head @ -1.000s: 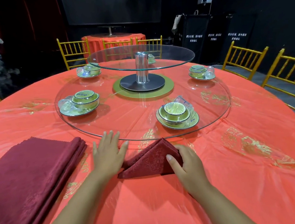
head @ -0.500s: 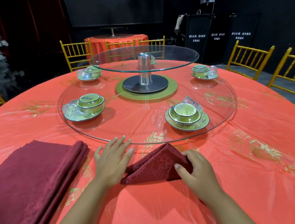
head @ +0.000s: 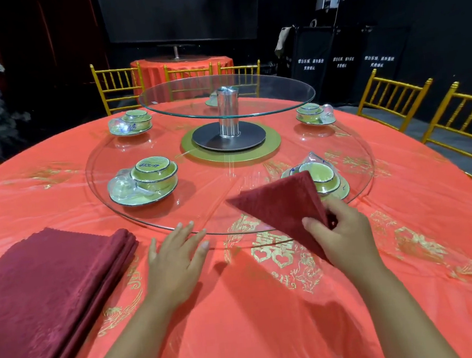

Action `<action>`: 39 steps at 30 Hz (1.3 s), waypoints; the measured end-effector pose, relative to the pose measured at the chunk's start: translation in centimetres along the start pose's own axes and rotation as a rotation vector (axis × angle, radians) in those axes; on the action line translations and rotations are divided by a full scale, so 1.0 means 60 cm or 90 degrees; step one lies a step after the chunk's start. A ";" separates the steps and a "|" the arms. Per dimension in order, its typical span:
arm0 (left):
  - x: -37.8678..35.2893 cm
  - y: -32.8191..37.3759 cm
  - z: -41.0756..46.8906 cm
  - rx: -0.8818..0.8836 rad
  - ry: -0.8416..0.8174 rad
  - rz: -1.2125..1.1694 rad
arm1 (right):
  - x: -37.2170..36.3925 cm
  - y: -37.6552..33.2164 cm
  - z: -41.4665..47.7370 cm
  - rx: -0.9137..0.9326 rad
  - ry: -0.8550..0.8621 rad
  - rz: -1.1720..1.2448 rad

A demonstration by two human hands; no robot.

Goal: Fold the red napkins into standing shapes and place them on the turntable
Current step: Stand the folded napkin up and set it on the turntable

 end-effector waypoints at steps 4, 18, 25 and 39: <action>0.000 0.005 -0.002 -0.077 0.005 0.051 | -0.036 0.009 0.048 -0.053 0.085 -0.047; -0.009 0.014 0.001 -0.151 -0.018 0.128 | -0.127 0.053 0.110 -0.149 -0.013 -0.219; -0.005 0.026 0.000 -0.192 -0.041 0.132 | -0.136 0.058 0.162 -0.190 -0.003 -0.103; -0.006 0.022 0.001 -0.174 -0.050 0.112 | -0.166 0.058 0.196 -0.176 -0.040 -0.054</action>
Point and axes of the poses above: each hand's wrist, its own z-axis towards the middle knuckle, its own x-axis out of the back of the hand, y = z × x, the point moved 1 cm from there along z, towards the middle knuckle, and after that the axes turned 13 degrees about -y, right-handed, at the moved point
